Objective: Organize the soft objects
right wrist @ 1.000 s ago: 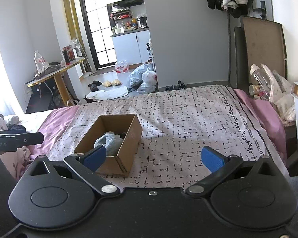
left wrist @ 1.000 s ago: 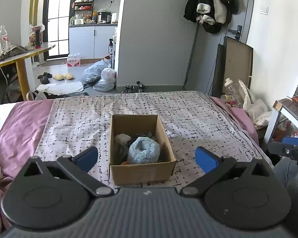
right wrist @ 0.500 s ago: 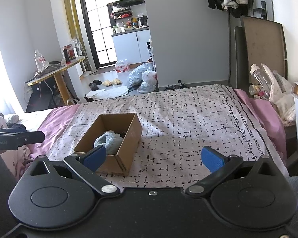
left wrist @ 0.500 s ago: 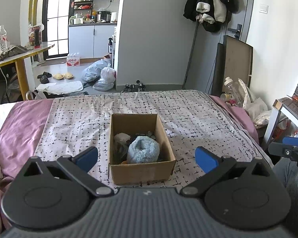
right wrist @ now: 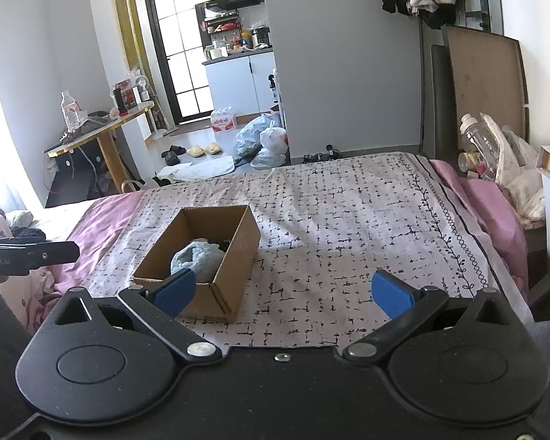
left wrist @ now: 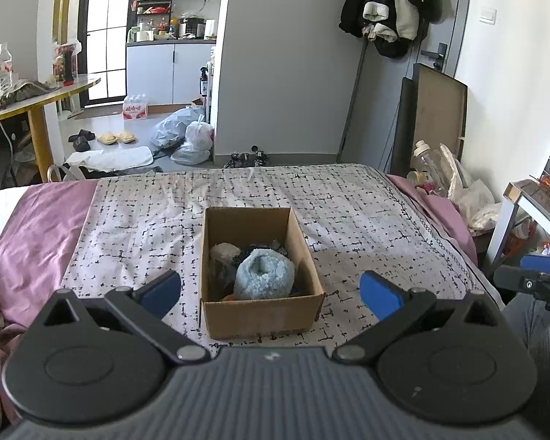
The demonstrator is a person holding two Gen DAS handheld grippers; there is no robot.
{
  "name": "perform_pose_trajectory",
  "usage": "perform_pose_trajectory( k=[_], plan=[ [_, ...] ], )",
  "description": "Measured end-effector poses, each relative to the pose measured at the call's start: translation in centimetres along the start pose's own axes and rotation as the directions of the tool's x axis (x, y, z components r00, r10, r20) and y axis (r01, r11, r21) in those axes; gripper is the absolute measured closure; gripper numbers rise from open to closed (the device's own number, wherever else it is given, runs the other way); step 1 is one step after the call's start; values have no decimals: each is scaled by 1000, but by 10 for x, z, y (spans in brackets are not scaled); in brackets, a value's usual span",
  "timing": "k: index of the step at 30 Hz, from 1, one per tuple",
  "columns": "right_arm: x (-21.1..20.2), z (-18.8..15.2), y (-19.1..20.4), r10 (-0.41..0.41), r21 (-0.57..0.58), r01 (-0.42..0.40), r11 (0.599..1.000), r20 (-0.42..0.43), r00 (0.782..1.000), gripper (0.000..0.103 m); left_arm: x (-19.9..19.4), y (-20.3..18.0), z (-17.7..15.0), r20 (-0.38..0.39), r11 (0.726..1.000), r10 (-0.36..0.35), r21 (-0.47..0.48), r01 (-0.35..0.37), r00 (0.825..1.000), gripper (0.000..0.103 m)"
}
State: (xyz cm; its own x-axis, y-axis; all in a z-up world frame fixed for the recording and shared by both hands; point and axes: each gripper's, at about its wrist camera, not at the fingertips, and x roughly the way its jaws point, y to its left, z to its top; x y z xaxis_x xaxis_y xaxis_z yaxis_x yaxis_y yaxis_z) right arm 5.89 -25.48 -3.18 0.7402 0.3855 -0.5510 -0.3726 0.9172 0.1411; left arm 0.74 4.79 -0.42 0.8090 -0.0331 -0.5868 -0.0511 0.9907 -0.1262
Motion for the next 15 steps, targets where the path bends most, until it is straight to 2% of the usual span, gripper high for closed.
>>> perform_pose_trajectory(
  k=[15],
  plan=[
    [1,-3,-3,6,26,-6,1000,-11,1000,0,1,-2,0,-6,1000,-8,12,8,1000,0]
  ],
)
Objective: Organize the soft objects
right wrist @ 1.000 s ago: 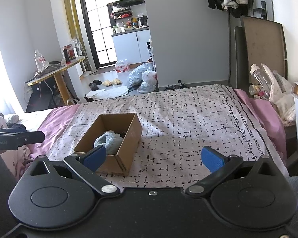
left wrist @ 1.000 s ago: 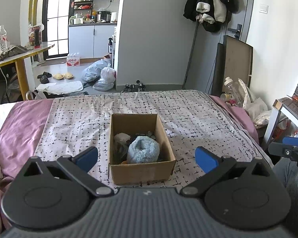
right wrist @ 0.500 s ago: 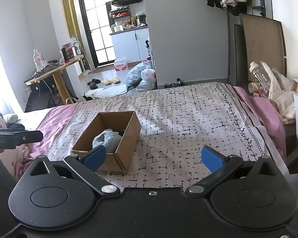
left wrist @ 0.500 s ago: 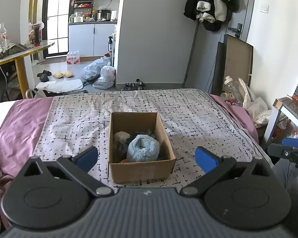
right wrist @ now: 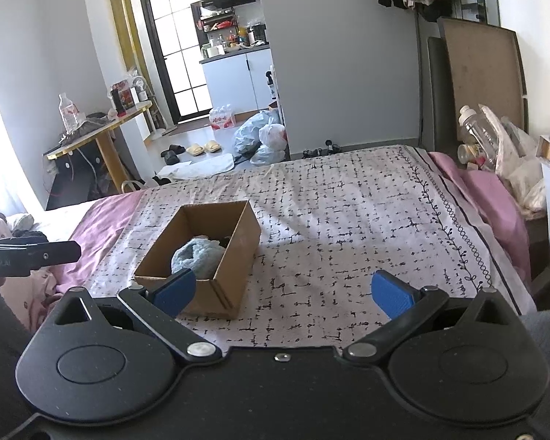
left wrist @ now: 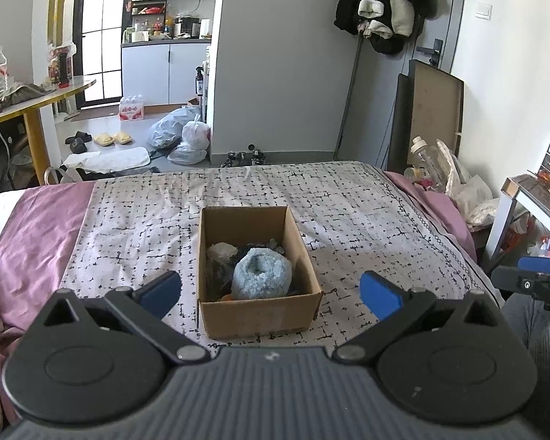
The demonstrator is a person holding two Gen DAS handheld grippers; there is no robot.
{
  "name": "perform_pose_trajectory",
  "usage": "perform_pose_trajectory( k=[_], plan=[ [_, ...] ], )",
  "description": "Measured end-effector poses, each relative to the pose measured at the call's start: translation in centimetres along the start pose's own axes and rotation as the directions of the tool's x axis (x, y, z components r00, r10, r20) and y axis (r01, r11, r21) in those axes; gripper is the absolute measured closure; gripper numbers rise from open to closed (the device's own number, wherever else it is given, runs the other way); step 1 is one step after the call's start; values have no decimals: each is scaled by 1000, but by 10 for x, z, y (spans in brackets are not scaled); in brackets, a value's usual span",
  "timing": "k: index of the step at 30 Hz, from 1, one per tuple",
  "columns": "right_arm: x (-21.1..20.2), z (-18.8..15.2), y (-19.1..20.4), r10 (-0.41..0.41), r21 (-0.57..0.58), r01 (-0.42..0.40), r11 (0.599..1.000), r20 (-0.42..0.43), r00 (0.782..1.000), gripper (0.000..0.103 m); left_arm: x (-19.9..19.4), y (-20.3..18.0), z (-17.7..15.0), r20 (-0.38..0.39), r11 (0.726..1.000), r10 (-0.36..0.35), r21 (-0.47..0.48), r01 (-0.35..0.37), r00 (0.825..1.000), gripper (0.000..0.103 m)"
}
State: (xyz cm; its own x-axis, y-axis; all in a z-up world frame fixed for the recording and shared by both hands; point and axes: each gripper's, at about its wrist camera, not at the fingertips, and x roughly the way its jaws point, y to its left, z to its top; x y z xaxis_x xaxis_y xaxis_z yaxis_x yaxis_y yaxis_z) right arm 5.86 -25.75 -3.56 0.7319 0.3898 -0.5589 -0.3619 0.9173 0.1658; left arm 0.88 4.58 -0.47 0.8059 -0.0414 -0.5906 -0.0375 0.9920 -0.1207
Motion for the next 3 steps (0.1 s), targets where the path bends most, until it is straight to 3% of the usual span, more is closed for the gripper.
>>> perform_pose_trajectory(
  k=[3],
  plan=[
    [1,0,1,-3,3,3,1000,-4,1000,0,0,0,0,0,1000,1,0,-1,1000,0]
  ],
)
